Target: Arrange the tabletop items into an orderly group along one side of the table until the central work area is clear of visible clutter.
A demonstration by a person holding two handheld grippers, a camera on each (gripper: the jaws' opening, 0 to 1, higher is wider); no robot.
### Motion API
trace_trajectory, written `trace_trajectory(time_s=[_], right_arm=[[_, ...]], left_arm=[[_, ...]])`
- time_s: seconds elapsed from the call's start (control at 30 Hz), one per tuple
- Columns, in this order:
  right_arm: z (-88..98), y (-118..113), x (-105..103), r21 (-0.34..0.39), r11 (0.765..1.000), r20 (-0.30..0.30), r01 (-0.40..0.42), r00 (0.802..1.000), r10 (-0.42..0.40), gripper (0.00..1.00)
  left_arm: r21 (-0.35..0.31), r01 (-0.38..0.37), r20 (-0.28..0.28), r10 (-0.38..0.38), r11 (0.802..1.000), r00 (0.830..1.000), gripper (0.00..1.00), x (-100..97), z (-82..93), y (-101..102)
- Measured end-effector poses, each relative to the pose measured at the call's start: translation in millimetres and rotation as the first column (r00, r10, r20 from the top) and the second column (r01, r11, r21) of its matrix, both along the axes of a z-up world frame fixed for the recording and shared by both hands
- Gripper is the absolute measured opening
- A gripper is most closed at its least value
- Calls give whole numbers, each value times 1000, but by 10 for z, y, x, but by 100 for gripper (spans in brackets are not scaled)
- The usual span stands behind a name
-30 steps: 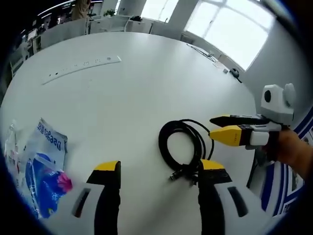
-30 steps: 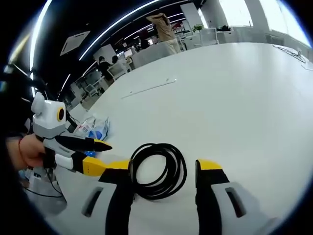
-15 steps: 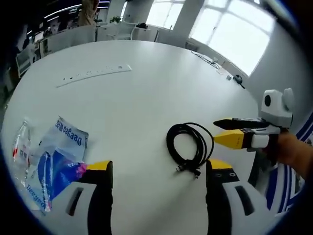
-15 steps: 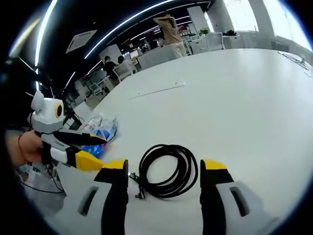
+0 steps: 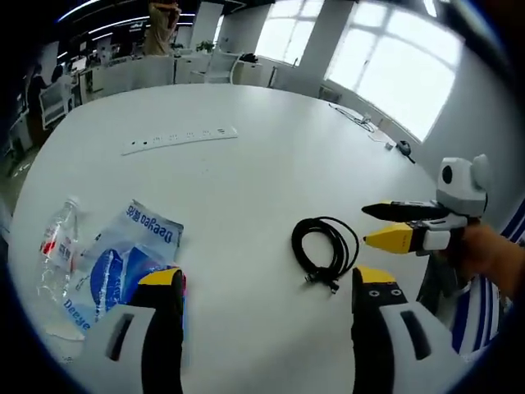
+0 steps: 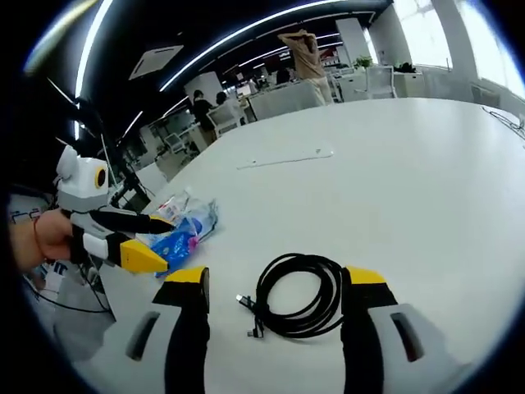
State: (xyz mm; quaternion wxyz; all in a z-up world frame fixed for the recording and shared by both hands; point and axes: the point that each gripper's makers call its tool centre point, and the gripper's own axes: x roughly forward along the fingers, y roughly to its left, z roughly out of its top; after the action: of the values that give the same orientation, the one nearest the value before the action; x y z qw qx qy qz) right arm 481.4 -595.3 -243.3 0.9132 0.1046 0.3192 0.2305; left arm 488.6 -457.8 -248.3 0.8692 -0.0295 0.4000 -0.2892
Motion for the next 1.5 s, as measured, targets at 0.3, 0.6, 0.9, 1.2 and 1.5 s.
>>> trace_trajectory(time_s=[0.3, 0.6, 0.9, 1.2, 1.5], right_arm=[[186, 220, 52, -2, 998, 40, -58, 997, 58, 64], [260, 450, 123, -11, 992, 61, -124, 990, 124, 62], [256, 716, 183, -26, 978, 65, -206, 976, 207, 61], [254, 1042, 251, -29, 959, 67, -283, 956, 285, 60], [241, 1344, 346, -38, 934, 73, -355, 932, 356, 59]], left_arm=[[-12, -75, 57, 75, 997, 996, 88, -62, 215, 279], [-20, -163, 84, 164, 986, 983, 88, -149, 314, 586], [-7, -266, 99, 266, 964, 959, 86, -256, 300, 966], [6, -373, 107, 370, 928, 923, 85, -371, 253, 1337], [13, -443, 79, 441, 896, 894, 82, -490, 105, 1561]])
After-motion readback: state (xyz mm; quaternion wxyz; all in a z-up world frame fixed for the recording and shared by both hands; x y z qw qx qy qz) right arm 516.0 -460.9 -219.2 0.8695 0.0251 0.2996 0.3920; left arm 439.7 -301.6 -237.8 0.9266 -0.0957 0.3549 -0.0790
